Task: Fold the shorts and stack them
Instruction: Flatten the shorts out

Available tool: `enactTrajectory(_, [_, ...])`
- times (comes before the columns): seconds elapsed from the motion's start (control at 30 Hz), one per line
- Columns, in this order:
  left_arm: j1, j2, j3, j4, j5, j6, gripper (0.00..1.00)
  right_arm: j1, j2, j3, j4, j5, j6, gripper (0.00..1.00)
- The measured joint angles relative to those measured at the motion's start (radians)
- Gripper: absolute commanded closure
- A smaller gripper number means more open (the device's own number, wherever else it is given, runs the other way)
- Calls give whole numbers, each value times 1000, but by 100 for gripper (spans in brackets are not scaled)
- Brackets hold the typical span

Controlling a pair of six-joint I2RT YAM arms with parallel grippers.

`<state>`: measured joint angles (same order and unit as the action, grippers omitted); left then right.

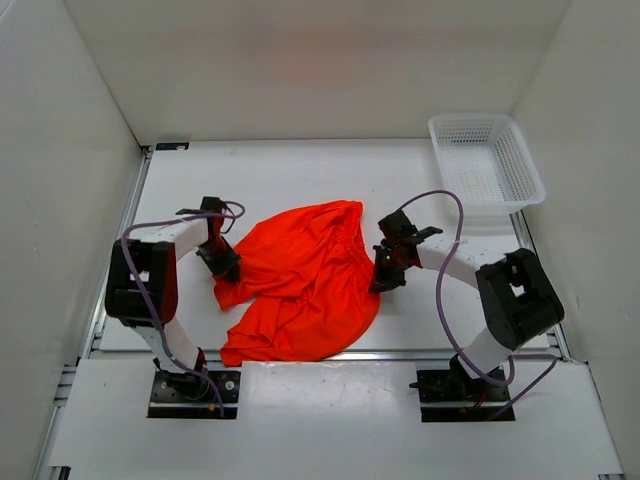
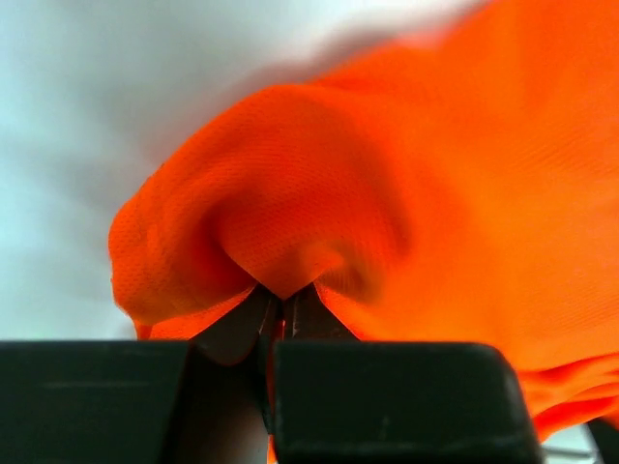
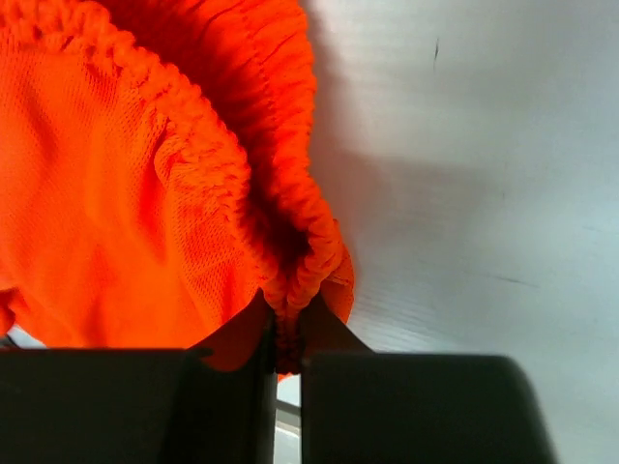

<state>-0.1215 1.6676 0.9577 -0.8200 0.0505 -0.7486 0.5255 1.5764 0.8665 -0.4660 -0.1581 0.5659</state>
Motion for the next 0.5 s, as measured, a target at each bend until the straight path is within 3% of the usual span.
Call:
enactTrajectory(0.23, [45,255,371,-30,-34,39,90,-43,33,61,14,28,7,100])
enactTrajectory(0.3, [49,363,554,-63,-43,55,90,-81,33,69,14,33,8,100])
enactTrajectory(0.43, [45,685,1115,-161,-82,96,90,-193,46,84,16,17,30,100])
enactTrajectory(0.5, [39,806,1341,-214,-98,124,76,-232,84,123,17,3,38,100])
